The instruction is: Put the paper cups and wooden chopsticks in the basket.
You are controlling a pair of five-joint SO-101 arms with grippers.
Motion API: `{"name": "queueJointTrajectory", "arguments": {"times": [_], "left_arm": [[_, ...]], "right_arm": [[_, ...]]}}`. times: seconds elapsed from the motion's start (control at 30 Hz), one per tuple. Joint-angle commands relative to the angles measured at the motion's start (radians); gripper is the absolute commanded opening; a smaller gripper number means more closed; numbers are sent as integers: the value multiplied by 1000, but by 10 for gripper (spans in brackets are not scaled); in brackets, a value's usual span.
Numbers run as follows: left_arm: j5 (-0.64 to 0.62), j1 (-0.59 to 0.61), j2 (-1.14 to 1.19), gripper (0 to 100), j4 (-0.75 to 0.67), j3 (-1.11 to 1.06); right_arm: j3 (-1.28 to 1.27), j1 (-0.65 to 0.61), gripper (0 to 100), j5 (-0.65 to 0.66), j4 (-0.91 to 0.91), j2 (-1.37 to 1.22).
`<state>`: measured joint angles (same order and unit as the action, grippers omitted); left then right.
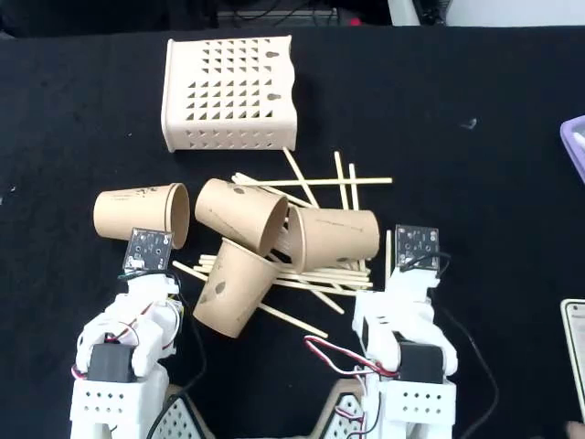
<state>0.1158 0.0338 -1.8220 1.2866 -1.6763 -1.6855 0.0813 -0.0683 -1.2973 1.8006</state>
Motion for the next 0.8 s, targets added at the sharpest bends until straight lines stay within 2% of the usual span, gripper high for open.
{"name": "queueJointTrajectory", "arguments": {"times": [0.0,0.57,0.77], "left_arm": [[5,7,-3,55,-12,-24],[11,13,-3,55,-12,-24],[12,176,-3,58,-14,-18]], "right_arm": [[1,18,58,-12,-8,94],[1,17,59,-14,-6,94],[1,-2,60,-12,5,94]]}}
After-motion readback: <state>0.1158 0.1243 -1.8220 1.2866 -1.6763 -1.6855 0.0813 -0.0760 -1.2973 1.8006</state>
